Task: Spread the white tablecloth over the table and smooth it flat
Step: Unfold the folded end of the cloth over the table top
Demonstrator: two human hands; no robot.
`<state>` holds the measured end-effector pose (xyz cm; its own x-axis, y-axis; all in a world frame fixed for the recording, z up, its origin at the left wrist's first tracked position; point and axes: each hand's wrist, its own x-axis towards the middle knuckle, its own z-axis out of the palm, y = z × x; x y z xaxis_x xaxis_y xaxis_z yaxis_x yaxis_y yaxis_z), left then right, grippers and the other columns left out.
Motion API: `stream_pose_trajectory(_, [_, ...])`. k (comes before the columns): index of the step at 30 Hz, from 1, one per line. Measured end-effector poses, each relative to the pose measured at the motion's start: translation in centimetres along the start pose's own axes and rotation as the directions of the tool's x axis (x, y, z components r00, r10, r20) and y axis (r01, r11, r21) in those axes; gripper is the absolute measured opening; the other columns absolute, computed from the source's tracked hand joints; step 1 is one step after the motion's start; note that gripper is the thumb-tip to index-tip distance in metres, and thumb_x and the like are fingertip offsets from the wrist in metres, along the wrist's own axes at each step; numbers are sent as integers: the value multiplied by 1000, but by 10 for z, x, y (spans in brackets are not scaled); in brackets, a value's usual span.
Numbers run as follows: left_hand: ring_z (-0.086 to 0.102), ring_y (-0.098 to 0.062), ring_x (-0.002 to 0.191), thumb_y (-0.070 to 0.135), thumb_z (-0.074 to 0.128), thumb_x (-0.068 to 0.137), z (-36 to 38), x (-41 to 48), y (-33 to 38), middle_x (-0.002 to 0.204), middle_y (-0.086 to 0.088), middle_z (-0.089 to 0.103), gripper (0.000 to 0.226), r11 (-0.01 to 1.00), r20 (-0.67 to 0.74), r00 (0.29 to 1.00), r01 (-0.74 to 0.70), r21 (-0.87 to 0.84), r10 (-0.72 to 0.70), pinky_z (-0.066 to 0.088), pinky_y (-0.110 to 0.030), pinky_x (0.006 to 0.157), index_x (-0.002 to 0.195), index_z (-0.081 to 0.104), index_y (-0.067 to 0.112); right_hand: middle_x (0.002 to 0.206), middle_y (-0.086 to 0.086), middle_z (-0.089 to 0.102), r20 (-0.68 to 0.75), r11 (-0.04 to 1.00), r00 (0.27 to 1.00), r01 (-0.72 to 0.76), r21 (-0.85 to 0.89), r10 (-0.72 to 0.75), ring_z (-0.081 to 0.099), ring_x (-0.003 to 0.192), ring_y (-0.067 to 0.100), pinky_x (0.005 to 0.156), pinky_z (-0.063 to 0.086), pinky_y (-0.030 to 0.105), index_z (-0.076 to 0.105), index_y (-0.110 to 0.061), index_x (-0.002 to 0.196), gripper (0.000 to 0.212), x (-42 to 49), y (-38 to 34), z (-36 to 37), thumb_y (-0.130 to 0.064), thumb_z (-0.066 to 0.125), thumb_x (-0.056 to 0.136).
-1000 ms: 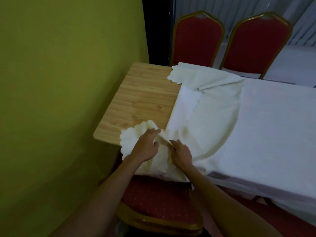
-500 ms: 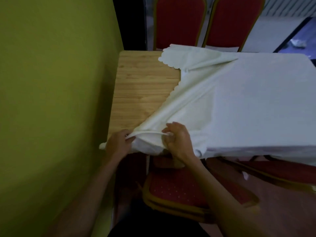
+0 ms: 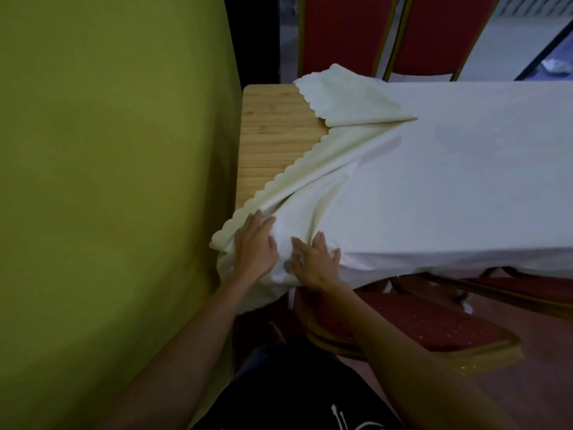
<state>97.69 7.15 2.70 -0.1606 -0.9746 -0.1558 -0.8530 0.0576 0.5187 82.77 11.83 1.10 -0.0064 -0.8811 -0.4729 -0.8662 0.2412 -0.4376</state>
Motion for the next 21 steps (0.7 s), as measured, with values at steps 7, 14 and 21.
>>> stream_pose_trajectory(7, [-9,-20,152,48,20,103,17,32,-55,165,0,-11,62,979,266,964,-78,190,26,-2,-49,122,157,-3,27,162,4,30,-25,995,997,77,71,-75,22,150,29,114,32,57,29,-29,154,58,-17,34,-20,-27,46,99])
stream_pose_trajectory(14, [45,-37,134,40,33,103,5,42,-161,149,-24,43,58,836,457,749,548,-19,-480,37,-44,111,142,44,-2,162,7,27,-14,996,996,-86,18,86,24,149,25,117,30,51,28,-13,153,62,-25,49,-24,-18,51,96])
stream_pose_trajectory(21, [8,-30,152,42,27,103,7,38,-64,165,-11,9,56,997,119,993,-16,73,7,15,-52,121,155,19,24,167,5,7,-31,993,999,-35,-109,32,6,153,25,117,20,59,28,-20,150,58,-7,20,-14,-20,50,96])
